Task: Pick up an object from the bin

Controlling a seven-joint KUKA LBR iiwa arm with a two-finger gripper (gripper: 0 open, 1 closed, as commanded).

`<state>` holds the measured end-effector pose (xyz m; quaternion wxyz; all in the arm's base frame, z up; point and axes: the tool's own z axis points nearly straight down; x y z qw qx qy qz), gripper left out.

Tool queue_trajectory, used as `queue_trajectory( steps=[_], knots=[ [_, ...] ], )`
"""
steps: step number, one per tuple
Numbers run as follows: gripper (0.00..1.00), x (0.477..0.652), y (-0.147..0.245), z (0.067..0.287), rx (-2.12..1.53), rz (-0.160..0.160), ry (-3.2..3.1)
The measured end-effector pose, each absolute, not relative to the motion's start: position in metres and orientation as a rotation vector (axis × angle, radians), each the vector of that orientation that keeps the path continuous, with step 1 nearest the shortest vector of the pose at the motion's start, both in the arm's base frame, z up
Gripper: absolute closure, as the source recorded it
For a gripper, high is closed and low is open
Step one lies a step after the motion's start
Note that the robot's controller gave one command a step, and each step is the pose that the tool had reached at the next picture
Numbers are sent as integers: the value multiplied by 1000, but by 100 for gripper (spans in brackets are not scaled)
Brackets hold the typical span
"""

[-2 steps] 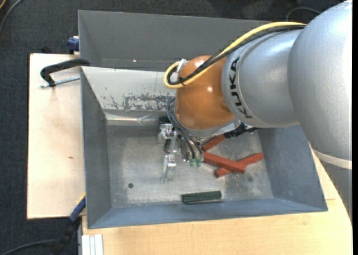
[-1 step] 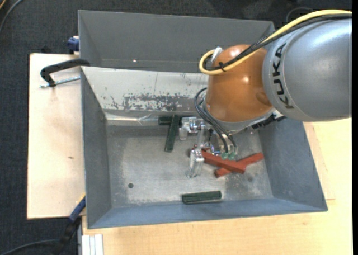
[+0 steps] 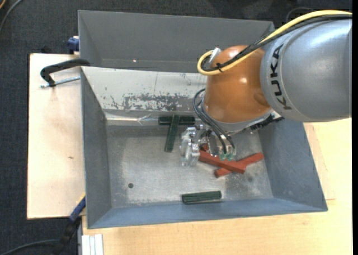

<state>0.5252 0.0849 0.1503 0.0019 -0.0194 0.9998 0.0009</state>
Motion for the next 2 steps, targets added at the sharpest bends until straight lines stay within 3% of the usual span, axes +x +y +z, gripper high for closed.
queue_trajectory(
  steps=[1, 2],
  knots=[
    [0, 525, 85, 150, -60, 3, 3137],
    [0, 490, 90, 117, -126, 1, 3145]
  ],
)
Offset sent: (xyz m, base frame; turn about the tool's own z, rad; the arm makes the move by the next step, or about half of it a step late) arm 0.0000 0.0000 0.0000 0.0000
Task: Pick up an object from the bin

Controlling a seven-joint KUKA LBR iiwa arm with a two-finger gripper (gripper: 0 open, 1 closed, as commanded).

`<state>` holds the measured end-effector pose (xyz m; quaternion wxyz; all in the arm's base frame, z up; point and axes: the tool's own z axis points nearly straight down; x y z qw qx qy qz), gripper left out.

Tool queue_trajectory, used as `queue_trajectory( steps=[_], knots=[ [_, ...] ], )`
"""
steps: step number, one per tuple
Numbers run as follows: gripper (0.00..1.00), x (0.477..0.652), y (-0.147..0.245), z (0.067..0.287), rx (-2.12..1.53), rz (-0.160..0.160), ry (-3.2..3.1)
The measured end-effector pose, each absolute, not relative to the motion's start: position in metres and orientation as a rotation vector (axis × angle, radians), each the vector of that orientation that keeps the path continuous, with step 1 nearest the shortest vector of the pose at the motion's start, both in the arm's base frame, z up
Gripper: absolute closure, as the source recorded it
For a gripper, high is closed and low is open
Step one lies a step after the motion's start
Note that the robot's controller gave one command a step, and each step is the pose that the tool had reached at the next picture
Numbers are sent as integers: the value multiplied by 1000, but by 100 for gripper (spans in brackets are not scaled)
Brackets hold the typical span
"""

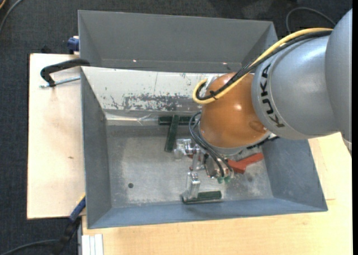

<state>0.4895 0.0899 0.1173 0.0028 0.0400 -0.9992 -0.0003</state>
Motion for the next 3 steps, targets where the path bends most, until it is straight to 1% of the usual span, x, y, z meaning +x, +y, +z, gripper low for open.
queue_trajectory(
  steps=[1, 2, 3],
  knots=[
    [0, 503, 35, 70, -52, -3, -3143],
    [0, 507, -35, 95, -335, 2, -3131],
    [0, 528, -90, 72, -282, 0, -3140]
  ],
)
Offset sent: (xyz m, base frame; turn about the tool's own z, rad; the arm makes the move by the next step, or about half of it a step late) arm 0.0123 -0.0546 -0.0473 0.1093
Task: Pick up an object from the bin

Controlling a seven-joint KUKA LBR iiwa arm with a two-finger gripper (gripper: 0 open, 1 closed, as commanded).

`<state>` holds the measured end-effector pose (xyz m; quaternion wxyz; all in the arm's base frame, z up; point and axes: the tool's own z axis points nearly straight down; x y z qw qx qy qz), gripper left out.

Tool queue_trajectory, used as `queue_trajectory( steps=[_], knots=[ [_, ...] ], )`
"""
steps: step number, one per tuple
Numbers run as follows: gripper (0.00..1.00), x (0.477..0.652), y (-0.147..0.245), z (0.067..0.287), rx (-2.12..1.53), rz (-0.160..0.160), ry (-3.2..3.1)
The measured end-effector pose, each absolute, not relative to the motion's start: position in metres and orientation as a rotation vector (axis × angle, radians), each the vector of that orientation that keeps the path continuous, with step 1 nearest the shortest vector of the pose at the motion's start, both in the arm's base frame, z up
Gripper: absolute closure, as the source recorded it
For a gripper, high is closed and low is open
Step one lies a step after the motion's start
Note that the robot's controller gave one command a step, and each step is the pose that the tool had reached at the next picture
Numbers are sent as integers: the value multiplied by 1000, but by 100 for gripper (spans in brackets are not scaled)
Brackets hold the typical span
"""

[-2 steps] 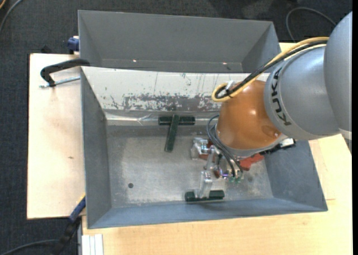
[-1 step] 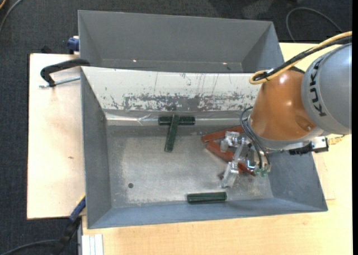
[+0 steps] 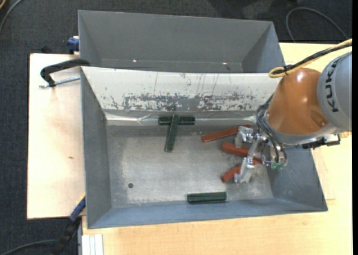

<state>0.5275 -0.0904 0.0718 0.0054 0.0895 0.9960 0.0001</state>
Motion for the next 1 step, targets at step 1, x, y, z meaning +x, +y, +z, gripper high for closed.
queue_trajectory(
  steps=[1],
  knots=[
    [100, 530, -88, 76, 271, 3, 3116]
  ],
)
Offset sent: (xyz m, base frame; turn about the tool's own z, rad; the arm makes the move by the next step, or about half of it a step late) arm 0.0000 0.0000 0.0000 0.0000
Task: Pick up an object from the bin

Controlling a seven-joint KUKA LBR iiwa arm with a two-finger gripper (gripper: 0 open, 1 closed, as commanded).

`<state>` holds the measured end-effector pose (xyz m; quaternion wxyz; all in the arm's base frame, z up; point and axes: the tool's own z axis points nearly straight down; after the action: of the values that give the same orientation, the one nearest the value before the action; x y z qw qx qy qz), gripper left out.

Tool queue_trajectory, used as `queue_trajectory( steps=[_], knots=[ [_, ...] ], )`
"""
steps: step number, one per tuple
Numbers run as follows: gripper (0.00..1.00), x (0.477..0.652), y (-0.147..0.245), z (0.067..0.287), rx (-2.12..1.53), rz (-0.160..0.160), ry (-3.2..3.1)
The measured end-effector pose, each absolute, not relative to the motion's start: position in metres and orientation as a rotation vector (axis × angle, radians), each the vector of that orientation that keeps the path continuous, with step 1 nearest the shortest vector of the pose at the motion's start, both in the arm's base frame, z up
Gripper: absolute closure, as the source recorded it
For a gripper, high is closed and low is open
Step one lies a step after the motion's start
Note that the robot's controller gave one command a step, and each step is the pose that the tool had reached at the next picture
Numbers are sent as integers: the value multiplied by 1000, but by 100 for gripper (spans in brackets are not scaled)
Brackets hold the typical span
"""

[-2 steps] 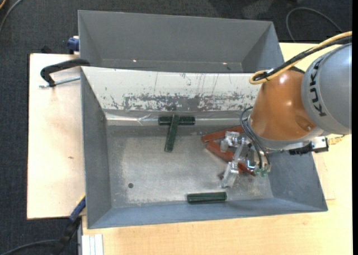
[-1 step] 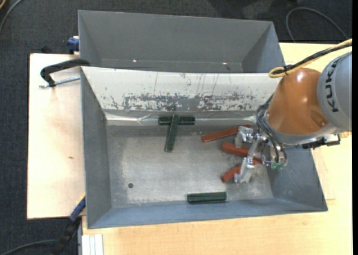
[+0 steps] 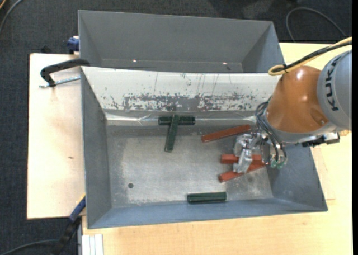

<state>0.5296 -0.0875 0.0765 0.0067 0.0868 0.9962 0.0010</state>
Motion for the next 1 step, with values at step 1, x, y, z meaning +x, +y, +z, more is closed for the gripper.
queue_trajectory(
  steps=[1],
  knots=[
    [100, 567, -55, 167, 252, 3, 3115]
  ],
)
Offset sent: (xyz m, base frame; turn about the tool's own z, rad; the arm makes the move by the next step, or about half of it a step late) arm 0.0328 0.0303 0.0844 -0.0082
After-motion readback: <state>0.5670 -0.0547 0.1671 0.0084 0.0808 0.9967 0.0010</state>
